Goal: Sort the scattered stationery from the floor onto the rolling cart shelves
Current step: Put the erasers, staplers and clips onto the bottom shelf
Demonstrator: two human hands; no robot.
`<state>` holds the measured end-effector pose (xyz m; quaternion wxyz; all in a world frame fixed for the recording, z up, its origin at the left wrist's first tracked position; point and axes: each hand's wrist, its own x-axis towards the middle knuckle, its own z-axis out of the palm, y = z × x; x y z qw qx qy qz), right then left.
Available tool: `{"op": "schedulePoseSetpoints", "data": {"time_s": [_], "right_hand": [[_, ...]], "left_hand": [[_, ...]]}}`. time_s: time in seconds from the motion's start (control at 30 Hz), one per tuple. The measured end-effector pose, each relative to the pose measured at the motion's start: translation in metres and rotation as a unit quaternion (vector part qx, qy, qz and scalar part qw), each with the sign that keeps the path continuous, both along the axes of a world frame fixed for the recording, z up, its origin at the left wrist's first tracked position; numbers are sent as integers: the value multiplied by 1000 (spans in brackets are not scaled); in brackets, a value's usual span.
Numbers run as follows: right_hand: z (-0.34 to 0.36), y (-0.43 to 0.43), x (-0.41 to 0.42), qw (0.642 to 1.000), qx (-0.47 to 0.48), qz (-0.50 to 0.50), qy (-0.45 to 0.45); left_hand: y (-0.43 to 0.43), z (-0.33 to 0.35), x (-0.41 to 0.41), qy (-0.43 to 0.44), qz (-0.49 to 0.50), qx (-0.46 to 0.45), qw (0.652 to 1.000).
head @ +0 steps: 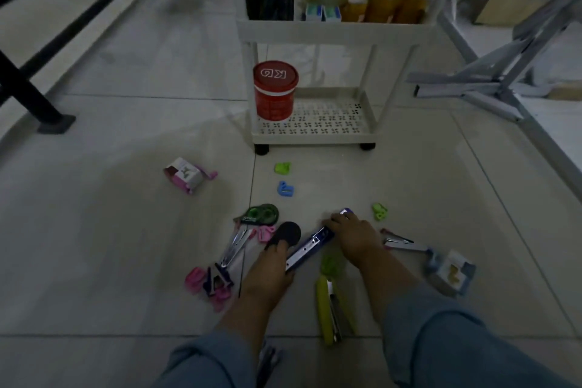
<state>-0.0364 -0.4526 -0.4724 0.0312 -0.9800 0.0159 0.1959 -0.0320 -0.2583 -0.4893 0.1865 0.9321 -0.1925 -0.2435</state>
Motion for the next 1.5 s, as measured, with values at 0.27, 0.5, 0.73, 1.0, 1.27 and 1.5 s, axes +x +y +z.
{"op": "schedulePoseSetpoints", "data": {"time_s": [0.27, 0.5, 0.73, 1.0, 1.27, 1.5], "right_hand": [[-2, -7, 5, 999, -43, -3, 0], [33, -20, 27, 991, 109, -70, 23], [62, 11, 53, 941, 245, -177, -153], [57, 63, 41, 861, 419, -182, -225], [58, 40, 57, 654, 641, -388, -103], [64, 17, 80, 597, 705, -383, -25]], "left_hand": [[-5, 9, 18, 9, -66, 71, 995], [6, 25, 44, 46, 63, -121, 990], [-9, 40, 56, 287, 310, -343, 839], [-25, 57, 61, 422, 454, -507, 599], [-40, 56, 74, 360, 436, -536, 626], [-68, 74, 105, 304, 413, -541, 667]]}}
